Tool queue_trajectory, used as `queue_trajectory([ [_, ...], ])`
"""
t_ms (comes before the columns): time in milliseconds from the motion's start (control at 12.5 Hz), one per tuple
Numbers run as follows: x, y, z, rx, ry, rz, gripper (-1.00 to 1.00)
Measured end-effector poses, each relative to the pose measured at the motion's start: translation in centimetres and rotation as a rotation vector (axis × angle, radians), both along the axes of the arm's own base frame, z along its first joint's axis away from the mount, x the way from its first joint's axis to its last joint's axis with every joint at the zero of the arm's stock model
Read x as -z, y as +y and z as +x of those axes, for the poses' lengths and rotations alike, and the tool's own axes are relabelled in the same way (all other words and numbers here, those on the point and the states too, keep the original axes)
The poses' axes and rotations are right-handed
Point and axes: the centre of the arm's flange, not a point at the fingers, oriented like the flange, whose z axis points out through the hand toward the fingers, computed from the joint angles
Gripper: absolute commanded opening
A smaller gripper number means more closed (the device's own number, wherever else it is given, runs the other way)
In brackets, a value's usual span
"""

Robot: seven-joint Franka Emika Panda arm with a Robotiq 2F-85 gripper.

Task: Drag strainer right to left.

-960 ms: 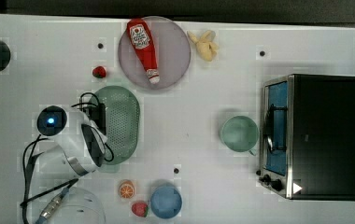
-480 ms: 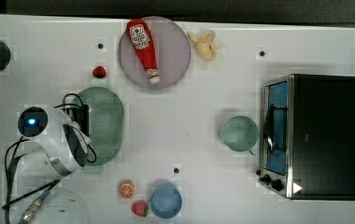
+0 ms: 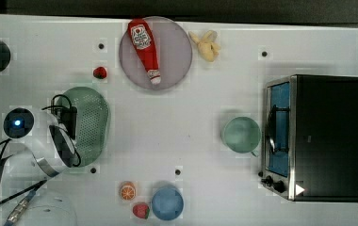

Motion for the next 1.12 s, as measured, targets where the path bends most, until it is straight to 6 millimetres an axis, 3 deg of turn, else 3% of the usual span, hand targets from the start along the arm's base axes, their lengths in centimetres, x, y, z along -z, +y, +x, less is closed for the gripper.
queue_trajectory([
  [560,-2.0,3.5,0.7,-0.022,-0.058,0.031,1.0],
  [800,-2.9,2.2,-0.3,-0.116,0.055,-0.071,1.0],
  [960,-6.3,-0.8,-1.2,-0.223,0.173,-0.143,1.0],
  [1120,-11.8,-3.3,-0.2,-0.279,0.186,-0.12,1.0],
])
